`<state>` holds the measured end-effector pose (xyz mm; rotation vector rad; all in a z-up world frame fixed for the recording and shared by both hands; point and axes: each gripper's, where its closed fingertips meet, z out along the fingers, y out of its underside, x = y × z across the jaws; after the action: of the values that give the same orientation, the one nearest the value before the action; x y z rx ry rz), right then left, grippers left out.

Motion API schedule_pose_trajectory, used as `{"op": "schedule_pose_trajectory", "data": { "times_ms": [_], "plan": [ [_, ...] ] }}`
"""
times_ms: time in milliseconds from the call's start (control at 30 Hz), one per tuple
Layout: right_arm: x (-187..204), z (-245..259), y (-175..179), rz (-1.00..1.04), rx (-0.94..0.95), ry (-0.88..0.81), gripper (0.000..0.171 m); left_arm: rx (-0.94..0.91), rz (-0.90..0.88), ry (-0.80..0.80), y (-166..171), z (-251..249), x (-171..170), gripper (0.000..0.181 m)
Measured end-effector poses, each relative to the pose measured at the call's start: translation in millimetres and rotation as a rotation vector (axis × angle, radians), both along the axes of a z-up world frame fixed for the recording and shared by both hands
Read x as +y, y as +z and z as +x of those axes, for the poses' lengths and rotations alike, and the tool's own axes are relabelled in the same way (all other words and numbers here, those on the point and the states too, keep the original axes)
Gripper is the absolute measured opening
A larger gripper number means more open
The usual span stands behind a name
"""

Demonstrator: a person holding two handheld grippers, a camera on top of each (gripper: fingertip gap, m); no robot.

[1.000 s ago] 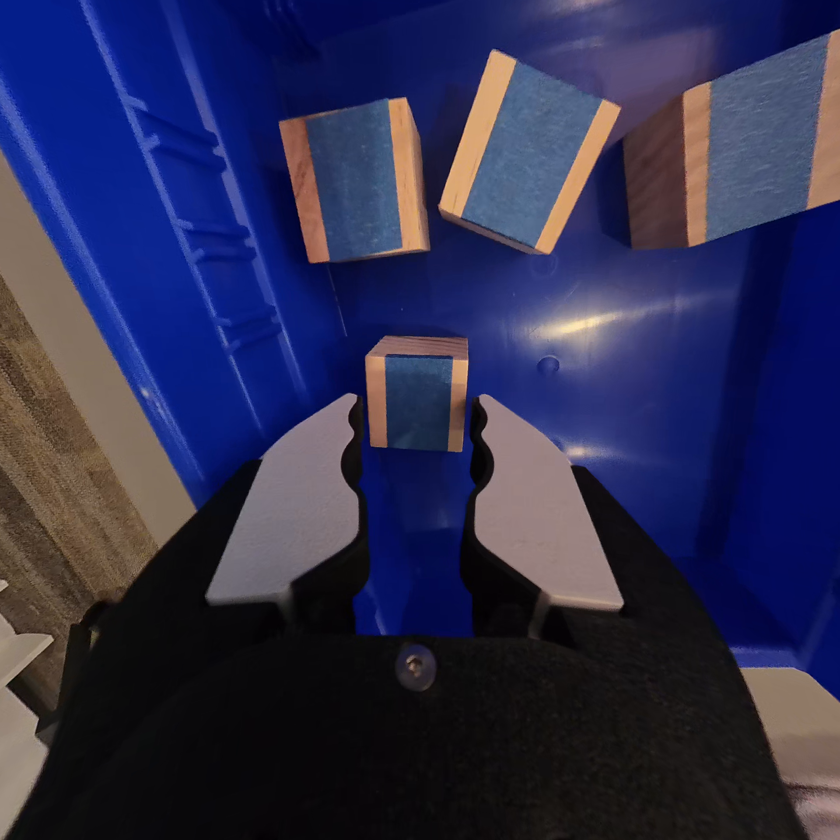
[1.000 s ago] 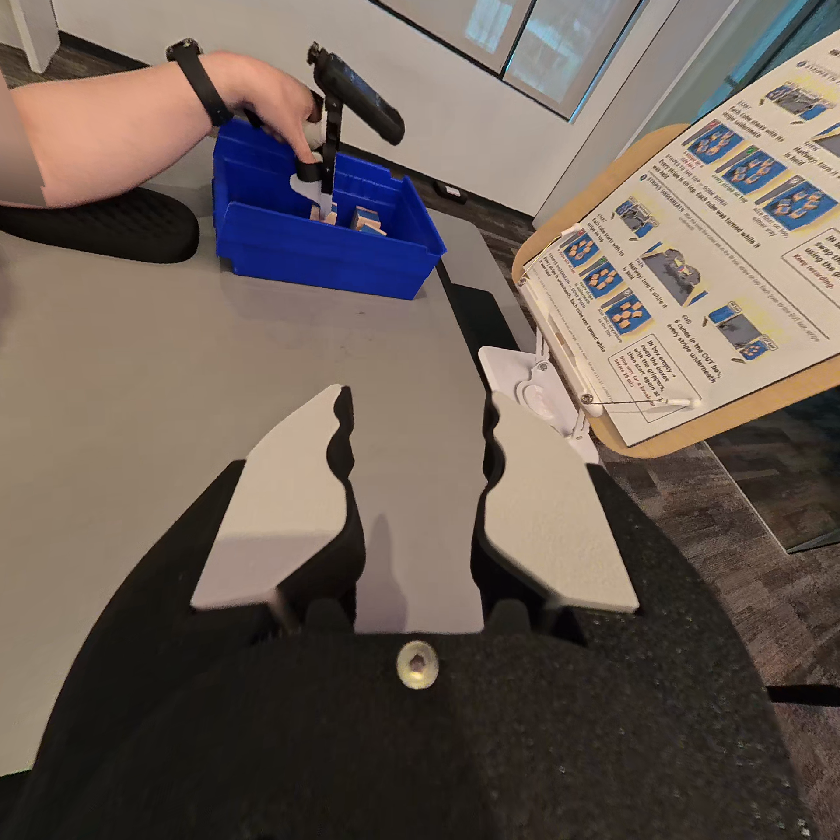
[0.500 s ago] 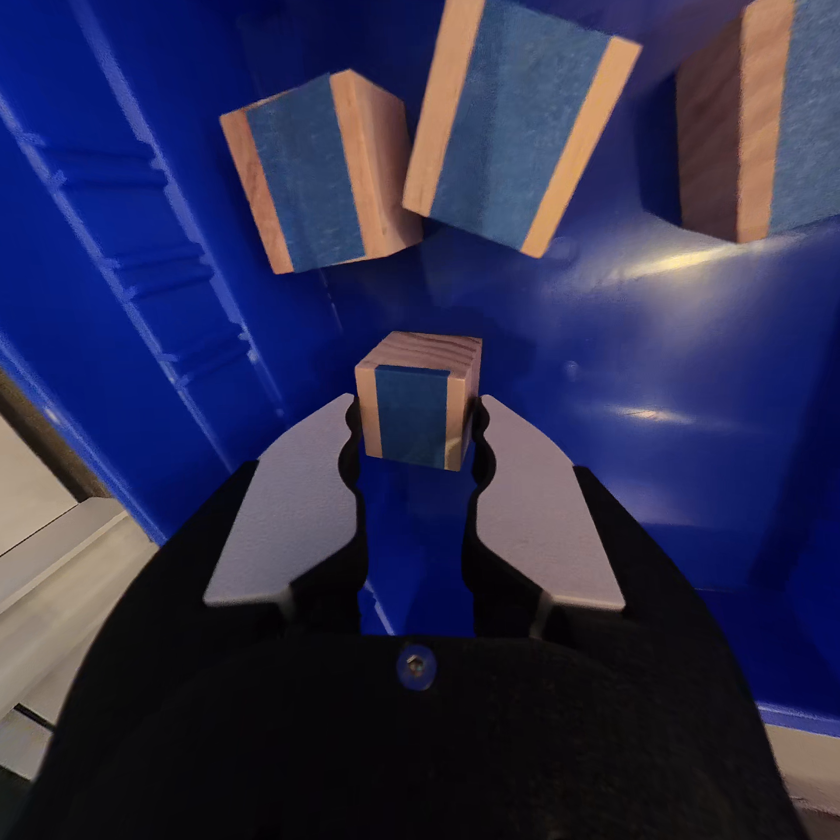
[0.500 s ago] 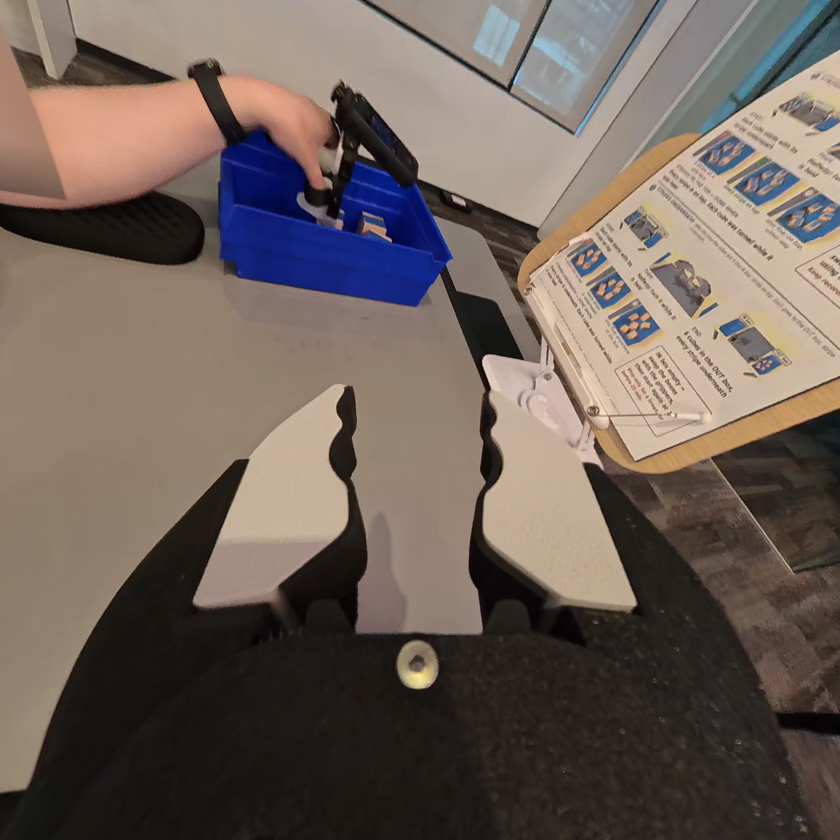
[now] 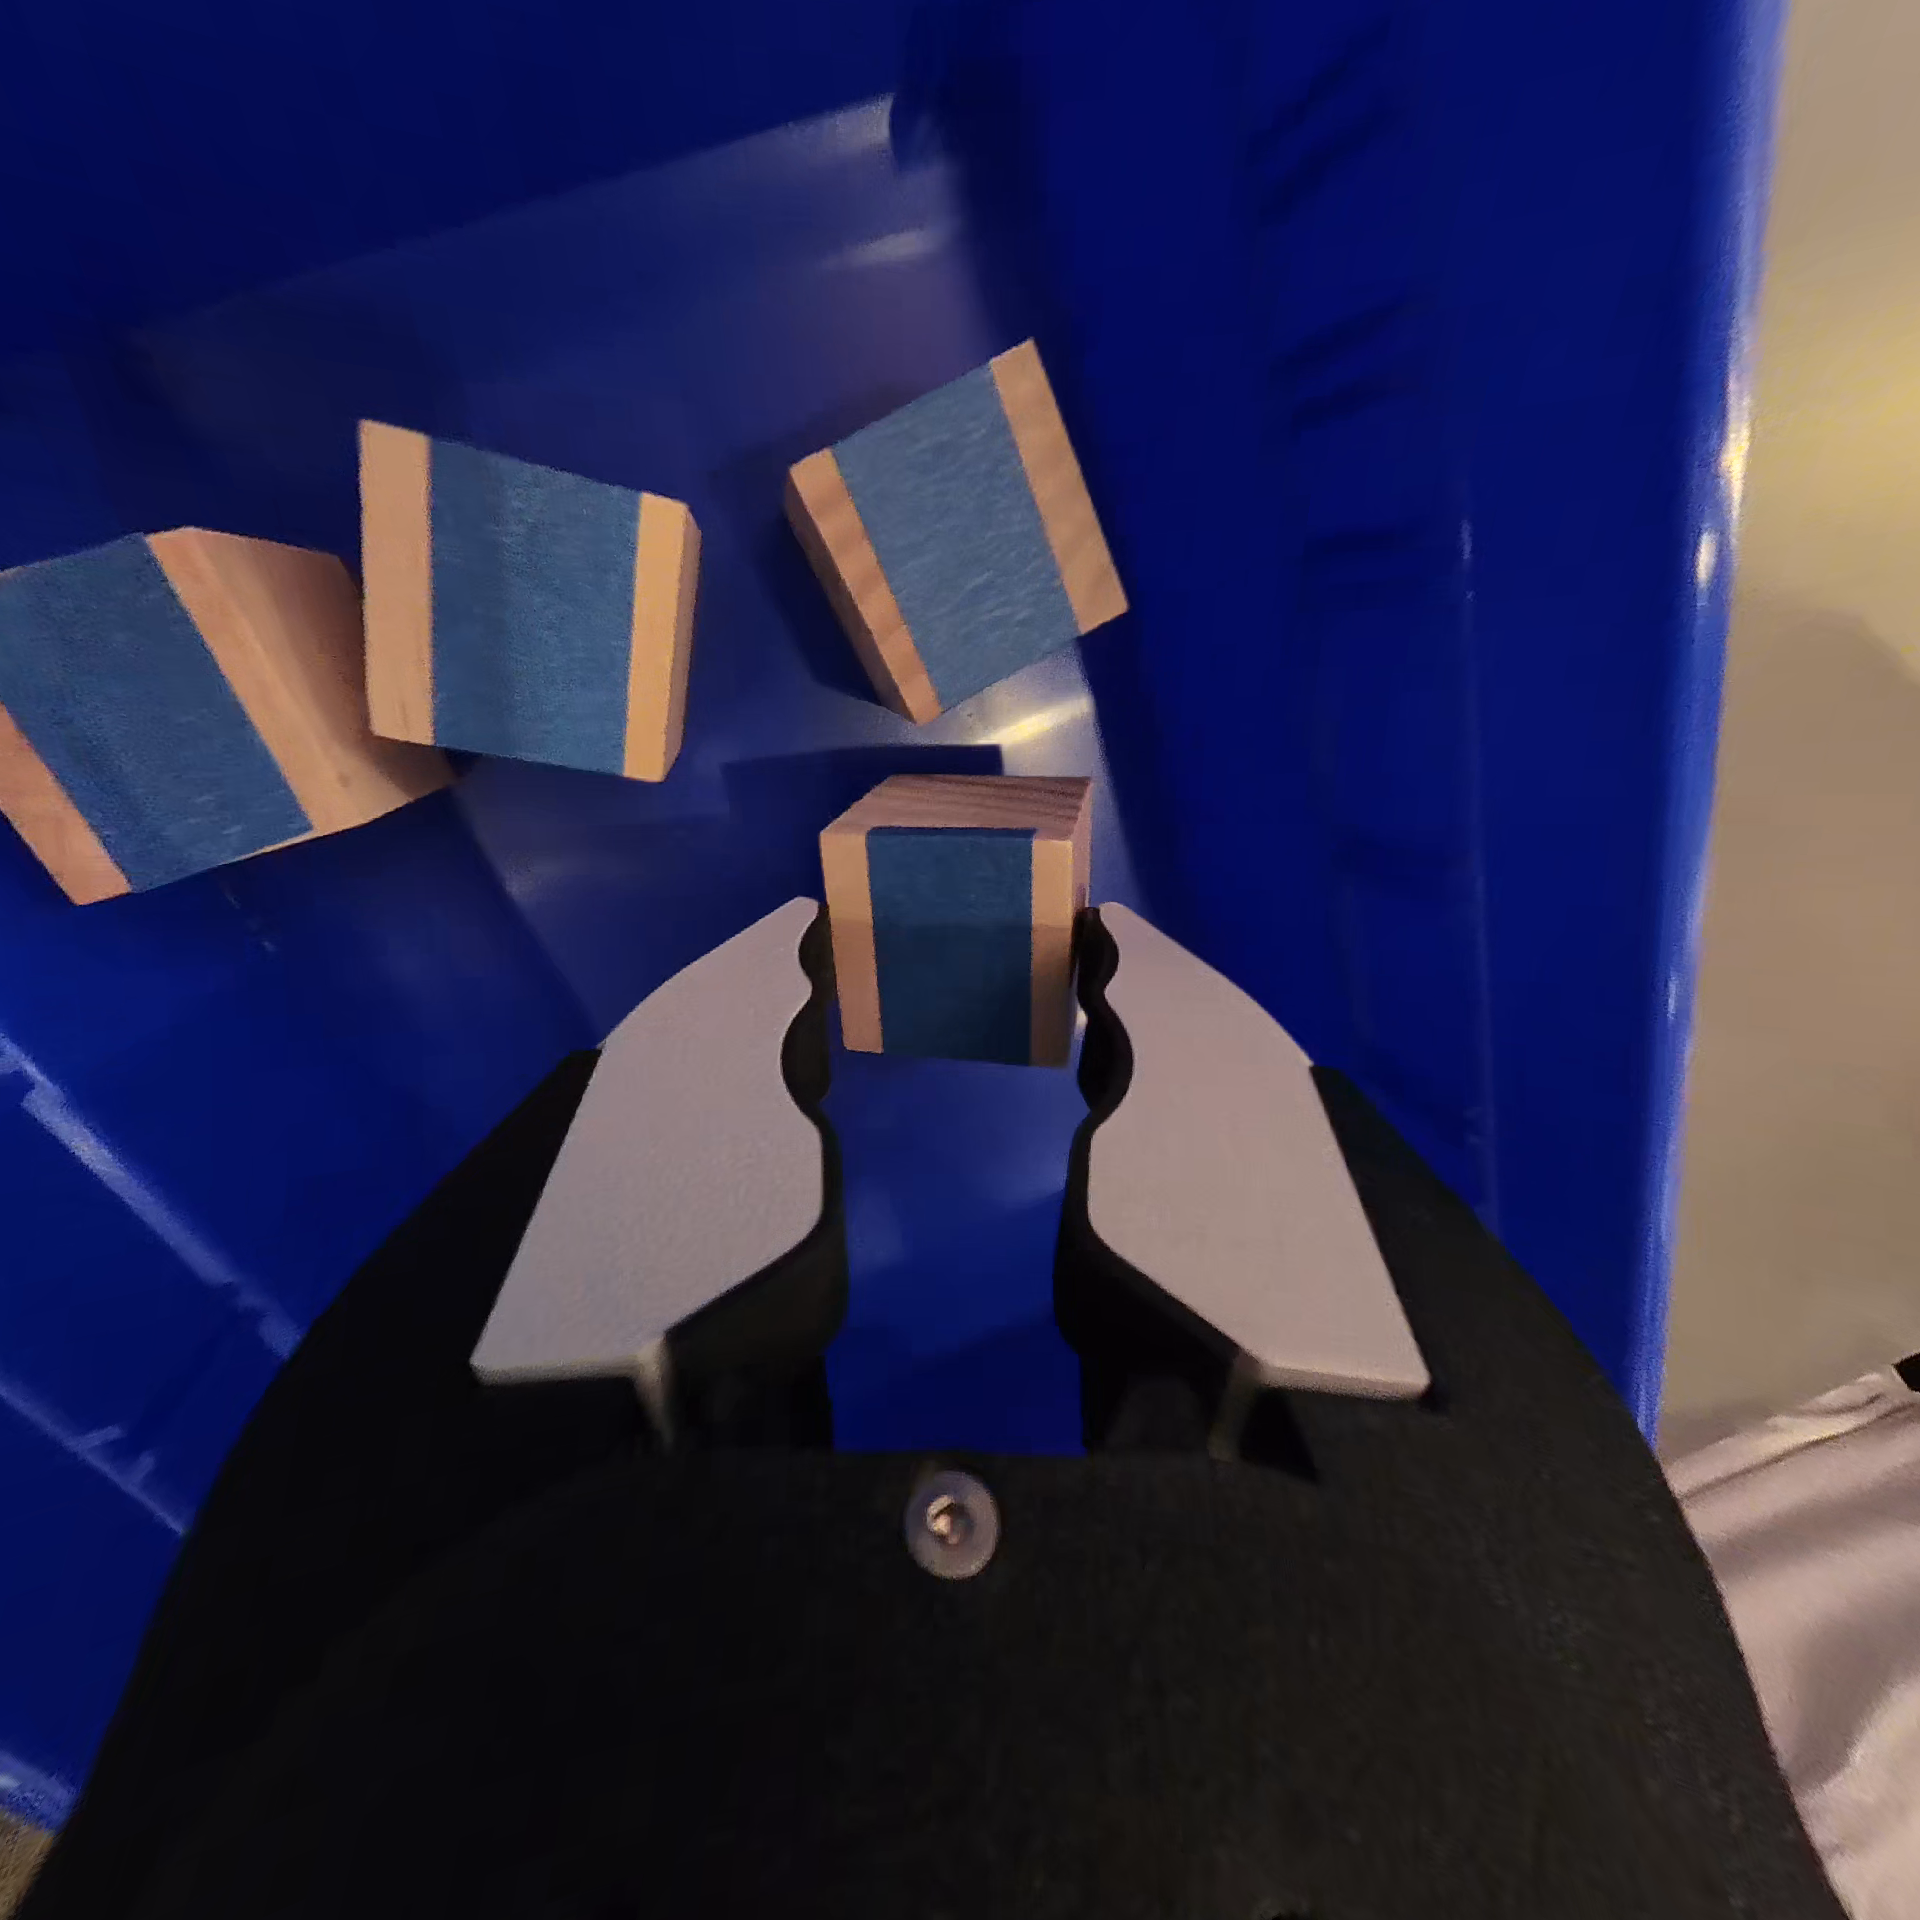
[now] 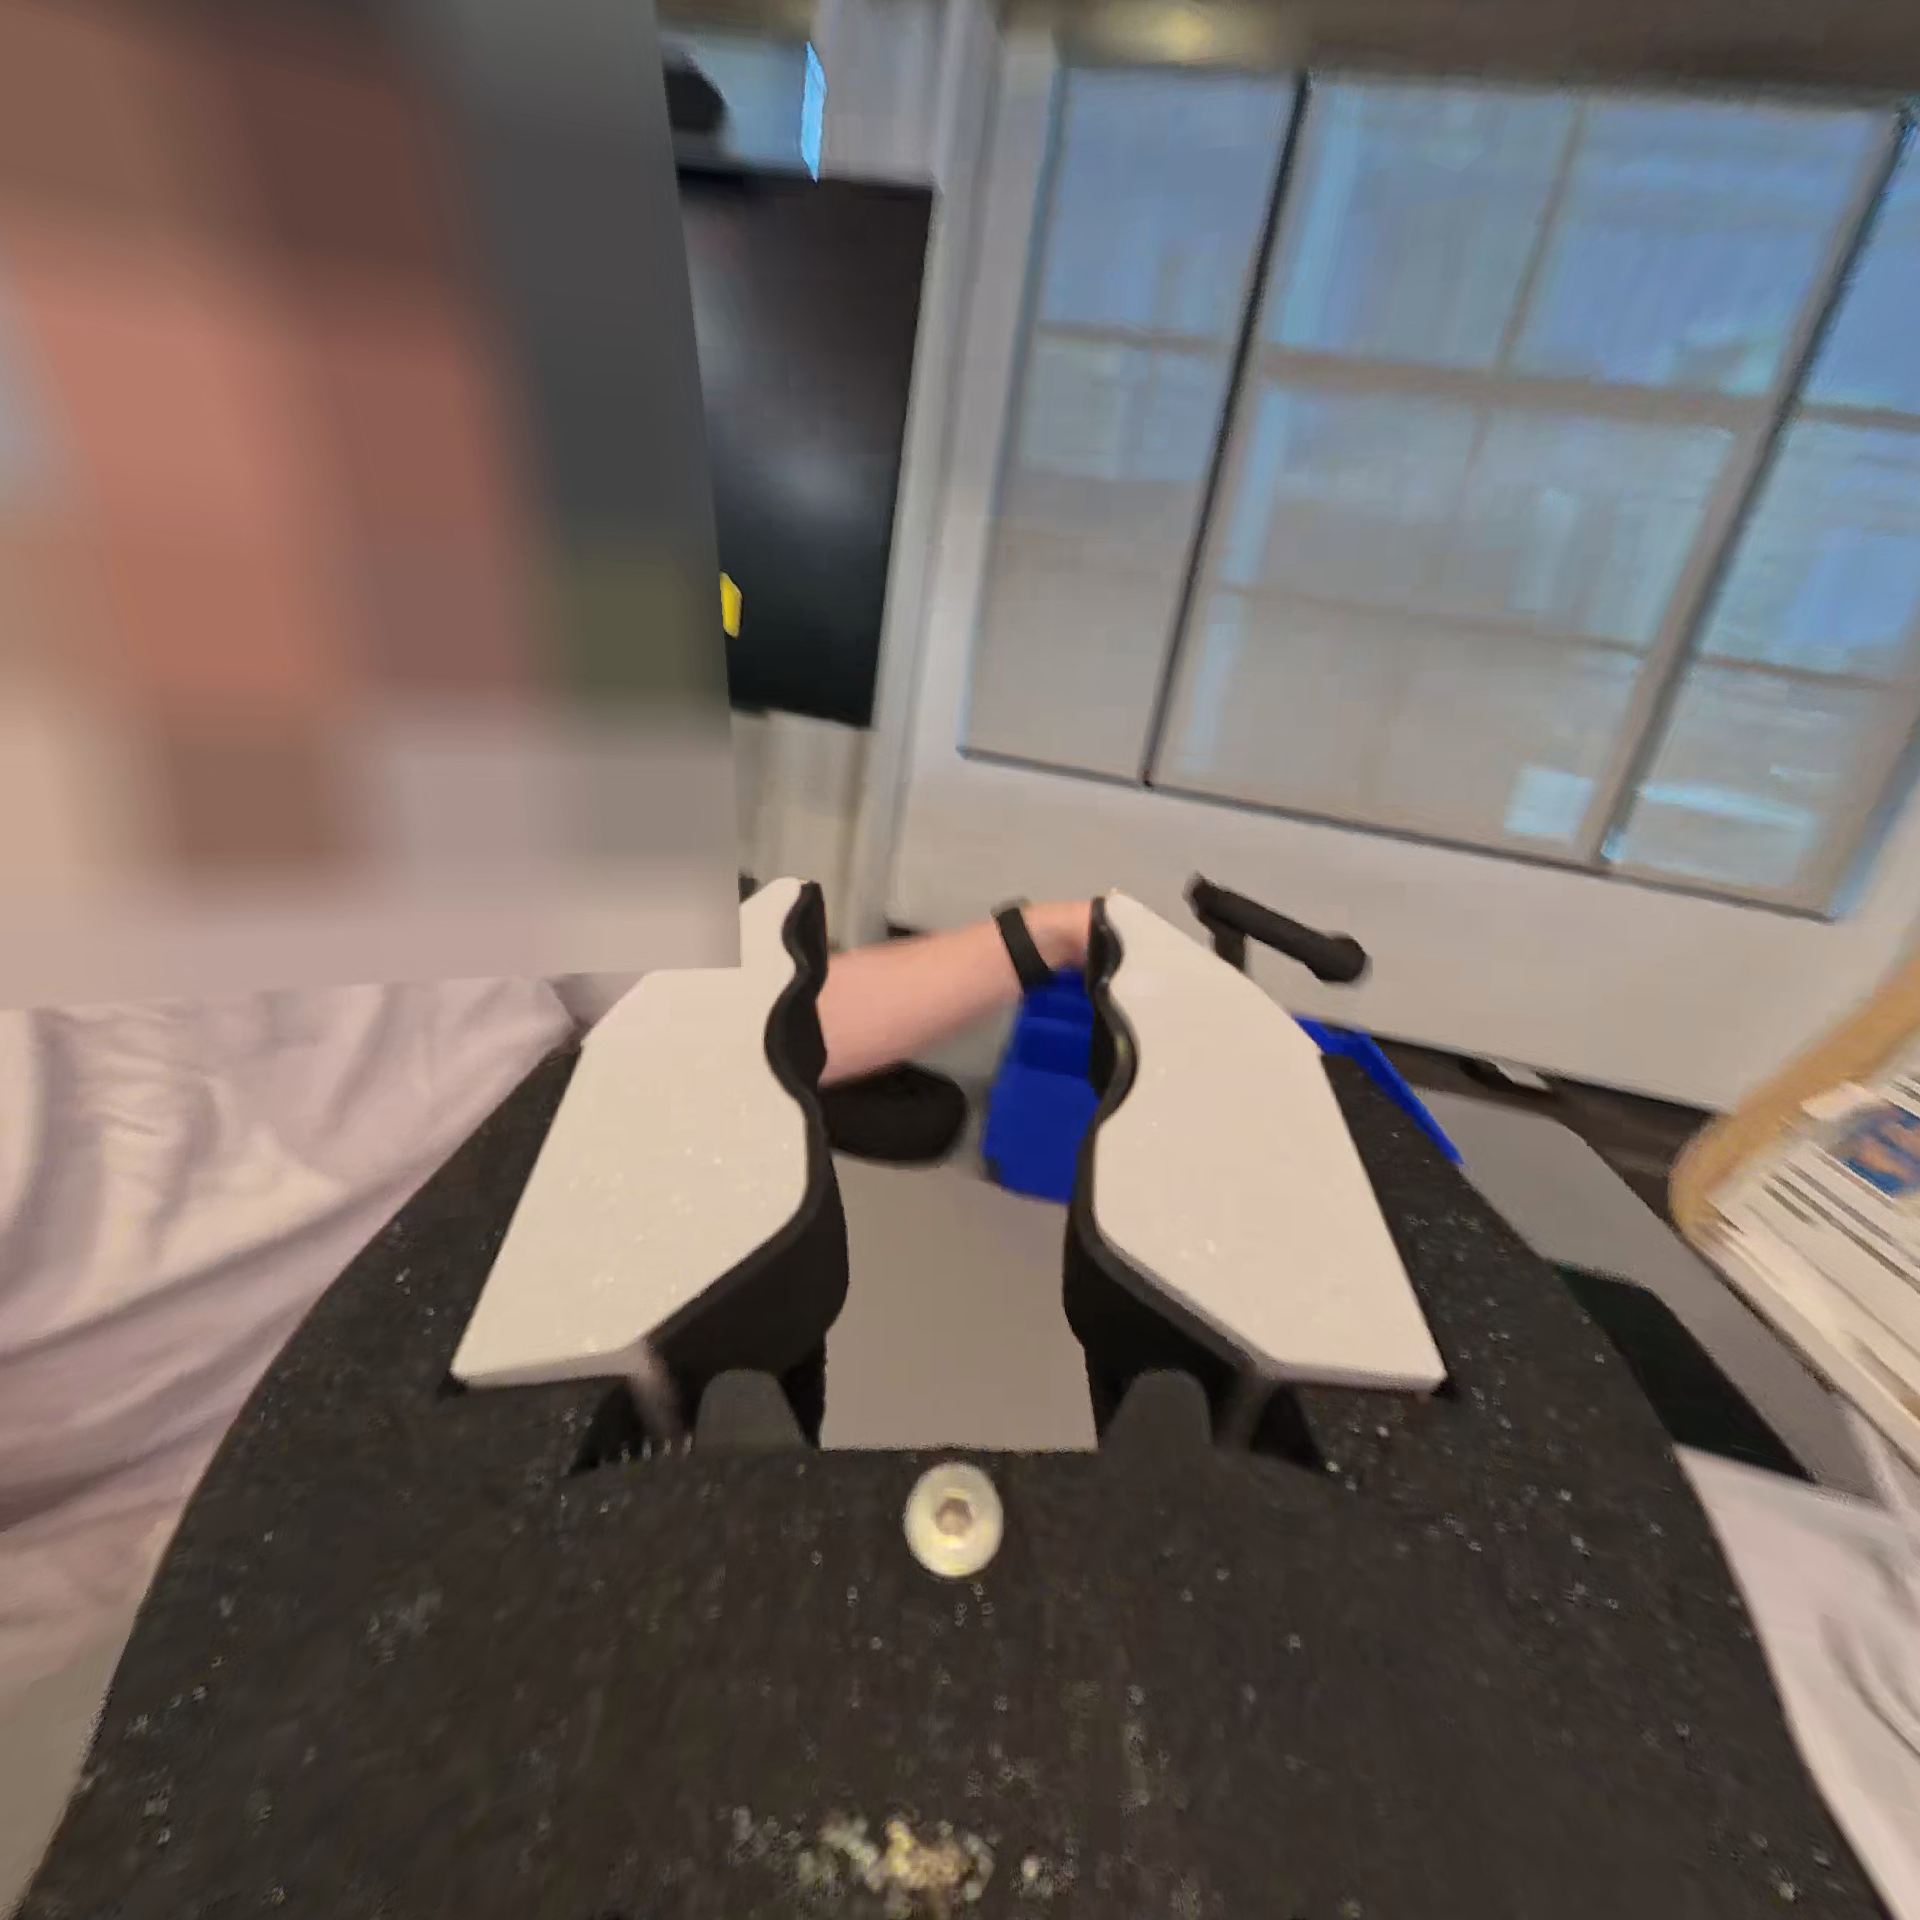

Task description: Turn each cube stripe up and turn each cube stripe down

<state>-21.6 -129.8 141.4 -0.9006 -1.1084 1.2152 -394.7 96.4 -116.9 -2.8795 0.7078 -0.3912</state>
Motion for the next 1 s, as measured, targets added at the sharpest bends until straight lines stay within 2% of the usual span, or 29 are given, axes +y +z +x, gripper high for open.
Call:
{"op": "schedule_pose_trajectory", "data": {
  "times_ms": [100,233,400,567,633,767,867,1000],
  "plan": [
    [-10,8,13,-0.061,0.129,0.148,0.045,-0.067,0.022,0.01,12,-5,0,0.045],
    [3,3,4,-0.136,0.101,0.136,0.044,-0.233,0.059,-0.012,41,2,-5,0.045],
    [31,-36,-43,-0.121,-0.209,-0.083,0.046,-0.557,0.145,-0.191,102,54,-27,0.045],
    [53,-86,-84,0.071,-0.511,-0.352,0.056,-0.829,0.174,-0.412,155,121,-66,0.045],
    [61,-106,-89,0.142,-0.539,-0.464,0.067,-0.949,0.172,-0.486,173,150,-83,0.045],
    [71,-132,-81,0.295,-0.497,-0.677,0.076,-1.127,0.08,-0.592,191,199,-121,0.045],
    [66,-137,-70,0.439,-0.465,-0.776,0.077,-1.166,0.017,-0.638,189,222,-141,0.045],
    [66,-140,-71,0.469,-0.483,-0.819,0.075,-1.209,-0.043,-0.68,189,239,-159,0.045]
  ]
}}
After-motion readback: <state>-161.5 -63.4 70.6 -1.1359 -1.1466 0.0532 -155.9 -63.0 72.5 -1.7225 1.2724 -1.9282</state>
